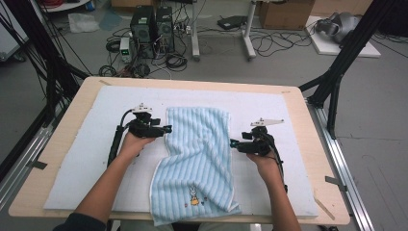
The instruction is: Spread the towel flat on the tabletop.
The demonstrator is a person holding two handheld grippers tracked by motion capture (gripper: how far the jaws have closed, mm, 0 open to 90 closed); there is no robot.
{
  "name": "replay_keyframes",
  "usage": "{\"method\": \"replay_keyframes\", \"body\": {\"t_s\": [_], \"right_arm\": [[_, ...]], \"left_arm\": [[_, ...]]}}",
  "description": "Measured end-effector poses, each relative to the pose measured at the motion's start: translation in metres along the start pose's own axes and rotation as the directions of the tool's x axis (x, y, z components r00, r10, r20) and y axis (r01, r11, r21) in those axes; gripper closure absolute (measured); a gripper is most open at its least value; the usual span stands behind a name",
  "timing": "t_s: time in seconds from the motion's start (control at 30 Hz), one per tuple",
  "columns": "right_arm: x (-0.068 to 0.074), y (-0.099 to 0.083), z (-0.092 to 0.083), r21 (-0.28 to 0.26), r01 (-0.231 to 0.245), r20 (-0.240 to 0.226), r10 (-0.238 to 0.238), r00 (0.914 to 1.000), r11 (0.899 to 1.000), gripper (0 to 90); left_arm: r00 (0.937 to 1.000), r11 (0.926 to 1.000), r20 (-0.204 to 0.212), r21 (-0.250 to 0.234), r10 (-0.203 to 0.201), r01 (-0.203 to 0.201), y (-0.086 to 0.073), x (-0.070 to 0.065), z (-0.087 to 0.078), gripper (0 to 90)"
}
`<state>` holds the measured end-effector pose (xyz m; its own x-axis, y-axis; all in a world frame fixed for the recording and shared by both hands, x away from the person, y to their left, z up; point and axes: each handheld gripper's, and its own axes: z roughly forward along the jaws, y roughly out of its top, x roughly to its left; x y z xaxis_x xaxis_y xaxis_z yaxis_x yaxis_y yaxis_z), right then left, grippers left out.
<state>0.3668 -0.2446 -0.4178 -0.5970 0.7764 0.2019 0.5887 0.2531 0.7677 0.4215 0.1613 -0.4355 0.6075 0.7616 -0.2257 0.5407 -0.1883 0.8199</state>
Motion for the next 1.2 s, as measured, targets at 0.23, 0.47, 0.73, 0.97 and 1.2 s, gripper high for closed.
{"method": "replay_keyframes", "body": {"t_s": [0.23,0.47,0.73,0.97,1.2], "right_arm": [[-0.013,0.011,0.021,0.026,-0.016,0.038,0.015,0.9992,1.000,51.0],[-0.014,0.016,0.041,0.024,-0.020,0.086,0.018,0.9961,1.000,51.7],[-0.016,0.016,0.039,0.005,-0.037,0.083,0.036,0.9959,0.999,50.4],[-0.022,0.017,0.041,-0.024,-0.063,0.092,0.065,0.9936,0.998,50.5],[-0.026,0.028,0.058,-0.015,-0.072,0.101,0.073,0.9922,0.997,50.8]], "left_arm": [[0.9990,0.9986,-0.028,0.042,0.033,-0.032,0.006,0.003,0.019,34.8],[0.9800,0.9790,-0.087,0.115,0.179,-0.169,0.002,-0.005,0.029,61.8],[0.9477,0.9736,-0.236,0.128,0.215,-0.189,0.016,0.007,0.039,86.6],[0.9706,0.9953,-0.231,0.082,0.068,-0.051,0.020,0.031,0.039,64.6],[0.9844,0.9999,-0.175,0.005,-0.012,0.013,0.021,0.037,0.022,42.3]]}}
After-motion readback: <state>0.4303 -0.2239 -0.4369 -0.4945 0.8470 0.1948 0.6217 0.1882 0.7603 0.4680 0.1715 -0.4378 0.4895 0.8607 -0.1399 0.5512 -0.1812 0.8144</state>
